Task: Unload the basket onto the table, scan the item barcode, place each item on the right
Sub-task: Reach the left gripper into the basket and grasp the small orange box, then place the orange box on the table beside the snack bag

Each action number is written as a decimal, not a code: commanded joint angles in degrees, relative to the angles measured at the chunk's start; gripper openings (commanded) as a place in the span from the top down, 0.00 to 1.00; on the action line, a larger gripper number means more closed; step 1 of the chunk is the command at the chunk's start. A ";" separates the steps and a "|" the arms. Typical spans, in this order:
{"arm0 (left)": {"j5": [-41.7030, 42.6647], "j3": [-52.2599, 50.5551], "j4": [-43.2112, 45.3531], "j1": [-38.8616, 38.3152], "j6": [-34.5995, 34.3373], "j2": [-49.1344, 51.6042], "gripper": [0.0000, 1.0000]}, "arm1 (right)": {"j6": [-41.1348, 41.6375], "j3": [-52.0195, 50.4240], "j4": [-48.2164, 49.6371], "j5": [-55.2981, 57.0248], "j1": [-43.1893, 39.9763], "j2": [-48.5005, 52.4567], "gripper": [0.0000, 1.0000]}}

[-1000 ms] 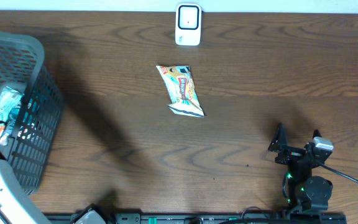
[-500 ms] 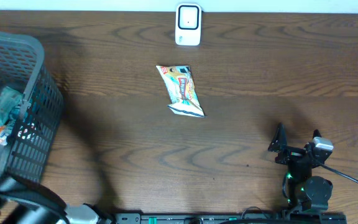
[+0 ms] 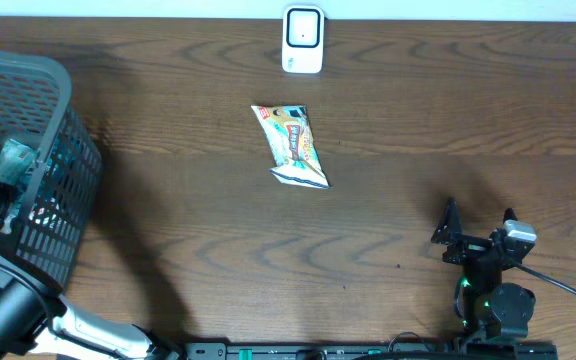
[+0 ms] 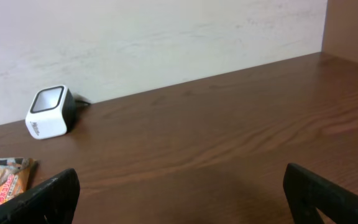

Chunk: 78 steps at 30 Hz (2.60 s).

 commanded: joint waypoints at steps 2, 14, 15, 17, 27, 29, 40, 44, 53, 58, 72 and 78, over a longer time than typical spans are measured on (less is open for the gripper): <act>0.48 0.22 1.84 0.07 1.62 3.74 0.02 | 0.55 -0.07 -0.20 -0.11 0.26 -0.26 0.01; 0.50 0.20 2.21 0.09 2.86 6.91 0.57 | 0.55 -0.07 -0.20 -0.11 0.26 -0.26 0.01; 0.50 0.20 1.92 0.09 2.86 6.36 0.60 | 0.55 -0.07 -0.20 -0.11 0.26 -0.26 0.01; 0.50 0.20 1.25 0.09 2.86 5.01 0.61 | 0.55 -0.07 -0.20 -0.11 0.26 -0.26 0.01; 1.18 0.20 -2.34 0.07 2.75 -12.17 0.60 | 0.55 -0.07 -0.20 -0.11 0.26 -0.26 0.01; 1.18 0.20 -3.26 0.07 0.81 -17.86 0.61 | 0.55 -0.07 -0.20 -0.11 0.26 -0.26 0.01; 20.96 0.20 -4.83 -4.52 -7.96 -44.76 0.60 | 0.55 -0.07 -0.20 -0.11 0.26 -0.26 0.01; 21.97 0.20 -4.85 -14.49 -8.79 -51.52 0.60 | 0.55 -0.07 -0.20 -0.11 0.26 -0.26 0.01; 11.17 -1.14 -7.23 -44.52 -10.54 -52.50 0.60 | 0.55 -0.07 -0.20 -0.11 0.26 -0.26 0.01; -0.63 -2.86 -7.30 -62.10 -13.31 -43.60 0.60 | 0.55 -0.07 -0.20 -0.11 0.26 -0.26 0.01; -8.57 -3.52 -6.34 -69.94 -17.14 -15.98 0.60 | 0.55 -0.07 -0.20 -0.11 0.26 -0.26 0.01; -8.57 -3.54 -2.95 -70.71 -17.11 -6.95 0.60 | 0.55 -0.07 -0.20 -0.11 0.26 -0.26 0.01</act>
